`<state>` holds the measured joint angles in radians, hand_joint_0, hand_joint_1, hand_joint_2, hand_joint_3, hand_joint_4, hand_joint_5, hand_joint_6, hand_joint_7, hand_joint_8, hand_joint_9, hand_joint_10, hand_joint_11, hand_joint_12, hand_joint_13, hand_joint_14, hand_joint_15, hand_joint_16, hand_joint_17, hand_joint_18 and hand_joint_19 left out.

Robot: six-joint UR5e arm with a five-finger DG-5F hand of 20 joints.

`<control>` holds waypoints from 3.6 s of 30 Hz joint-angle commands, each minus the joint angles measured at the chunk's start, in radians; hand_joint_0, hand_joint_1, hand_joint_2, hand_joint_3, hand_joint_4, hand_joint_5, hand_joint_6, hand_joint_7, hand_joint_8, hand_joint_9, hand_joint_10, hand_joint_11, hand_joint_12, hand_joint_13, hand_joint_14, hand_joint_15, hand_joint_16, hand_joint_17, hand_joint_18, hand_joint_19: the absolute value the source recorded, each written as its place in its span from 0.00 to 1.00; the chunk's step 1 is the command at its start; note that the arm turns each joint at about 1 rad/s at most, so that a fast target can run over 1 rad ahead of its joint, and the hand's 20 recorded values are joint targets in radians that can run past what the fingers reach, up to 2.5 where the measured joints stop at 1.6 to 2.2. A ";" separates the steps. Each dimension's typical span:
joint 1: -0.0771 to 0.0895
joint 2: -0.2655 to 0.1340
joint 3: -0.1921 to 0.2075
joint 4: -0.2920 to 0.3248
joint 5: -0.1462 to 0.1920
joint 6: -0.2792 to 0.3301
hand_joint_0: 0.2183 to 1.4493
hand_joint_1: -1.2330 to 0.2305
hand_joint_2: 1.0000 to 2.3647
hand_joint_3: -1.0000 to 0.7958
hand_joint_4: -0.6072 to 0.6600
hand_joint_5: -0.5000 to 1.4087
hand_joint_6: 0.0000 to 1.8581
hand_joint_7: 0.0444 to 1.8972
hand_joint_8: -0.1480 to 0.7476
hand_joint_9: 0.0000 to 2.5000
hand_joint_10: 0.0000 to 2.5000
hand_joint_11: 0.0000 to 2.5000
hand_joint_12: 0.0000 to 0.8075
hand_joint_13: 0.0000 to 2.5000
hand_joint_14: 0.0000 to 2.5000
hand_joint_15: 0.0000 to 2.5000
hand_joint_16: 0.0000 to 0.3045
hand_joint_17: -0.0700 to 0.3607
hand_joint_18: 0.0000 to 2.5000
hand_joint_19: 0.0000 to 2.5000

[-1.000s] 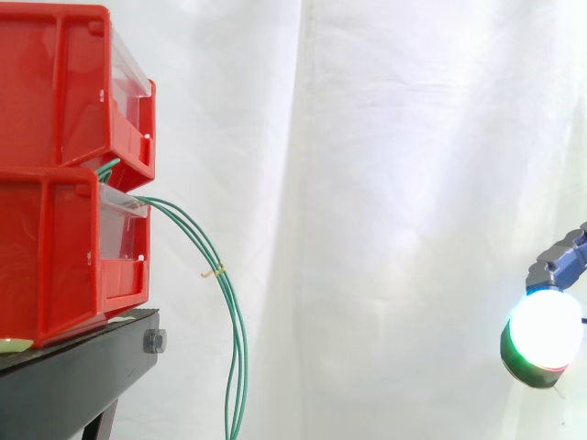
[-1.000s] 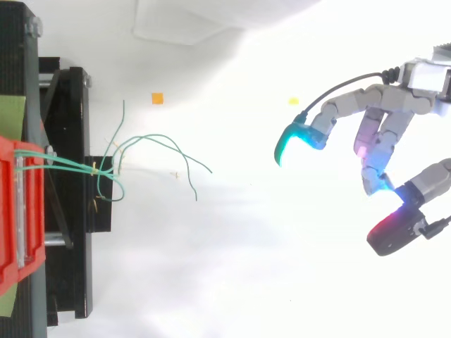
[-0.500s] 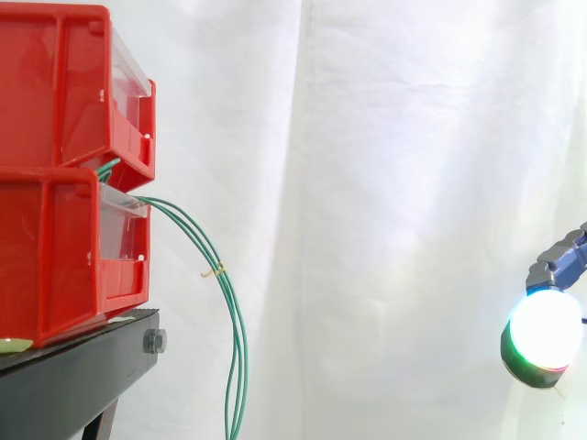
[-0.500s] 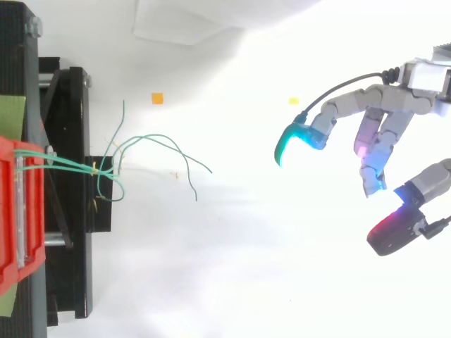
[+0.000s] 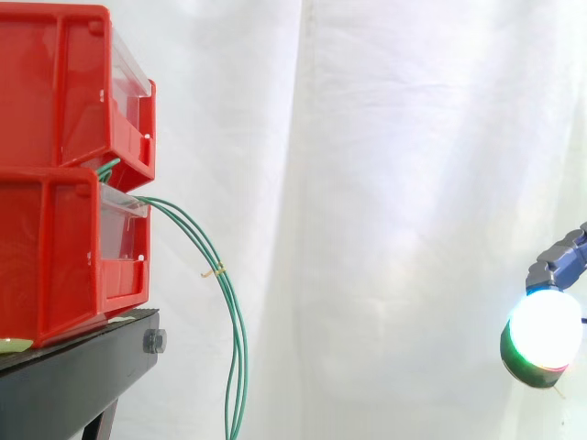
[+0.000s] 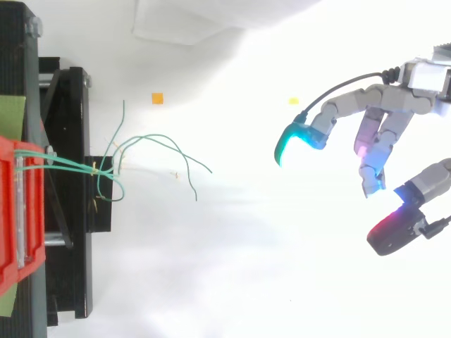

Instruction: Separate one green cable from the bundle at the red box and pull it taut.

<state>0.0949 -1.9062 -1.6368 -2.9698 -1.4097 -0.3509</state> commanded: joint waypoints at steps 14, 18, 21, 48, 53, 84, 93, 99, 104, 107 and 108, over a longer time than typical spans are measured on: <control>0.000 0.001 0.000 0.000 0.000 0.001 0.31 0.32 0.00 0.28 0.63 0.19 0.27 0.37 0.39 0.52 0.01 0.29 0.40 0.49 0.01 0.25 0.15 0.39 0.35 0.29; 0.000 -0.001 0.000 0.000 0.000 0.000 0.31 0.32 0.00 0.28 0.63 0.18 0.27 0.36 0.39 0.48 0.01 0.23 0.39 0.47 0.01 0.22 0.14 0.38 0.34 0.29; -0.001 0.001 0.000 0.000 0.000 0.000 0.31 0.32 0.00 0.28 0.64 0.18 0.27 0.37 0.40 0.49 0.01 0.26 0.41 0.47 0.01 0.25 0.14 0.39 0.34 0.29; -0.001 0.001 0.000 0.000 0.000 0.000 0.31 0.31 0.00 0.28 0.64 0.19 0.27 0.36 0.40 0.51 0.01 0.27 0.41 0.48 0.01 0.26 0.14 0.39 0.36 0.30; -0.001 0.001 0.000 0.000 0.000 0.000 0.31 0.31 0.00 0.28 0.64 0.19 0.27 0.37 0.40 0.55 0.01 0.40 0.42 0.47 0.01 0.28 0.14 0.39 0.35 0.30; -0.001 -0.001 0.000 0.000 0.000 0.000 0.31 0.33 0.00 0.28 0.63 0.18 0.27 0.35 0.39 0.46 0.01 0.25 0.40 0.41 0.01 0.22 0.13 0.37 0.30 0.29; 0.000 0.001 0.000 0.000 0.000 0.000 0.31 0.33 0.00 0.28 0.63 0.18 0.27 0.35 0.36 0.49 0.01 0.32 0.38 0.43 0.01 0.24 0.13 0.38 0.31 0.30; 0.000 -0.001 0.000 0.000 0.000 0.000 0.31 0.33 0.00 0.28 0.63 0.17 0.27 0.35 0.43 0.41 0.01 0.24 0.40 0.39 0.01 0.23 0.13 0.37 0.28 0.29; 0.000 0.001 0.000 0.000 0.000 0.000 0.31 0.34 0.00 0.28 0.63 0.17 0.27 0.34 0.38 0.41 0.01 0.21 0.40 0.40 0.01 0.20 0.12 0.36 0.27 0.28; 0.000 0.001 0.000 0.000 0.000 0.000 0.31 0.34 0.00 0.28 0.61 0.16 0.27 0.33 0.40 0.32 0.00 0.13 0.41 0.35 0.01 0.18 0.12 0.35 0.23 0.27; 0.000 -0.001 0.000 0.000 0.000 0.000 0.30 0.34 0.00 0.28 0.60 0.16 0.27 0.32 0.40 0.29 0.00 0.11 0.41 0.31 0.01 0.18 0.12 0.35 0.21 0.27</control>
<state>0.0950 -1.9060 -1.6368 -2.9698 -1.4097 -0.3509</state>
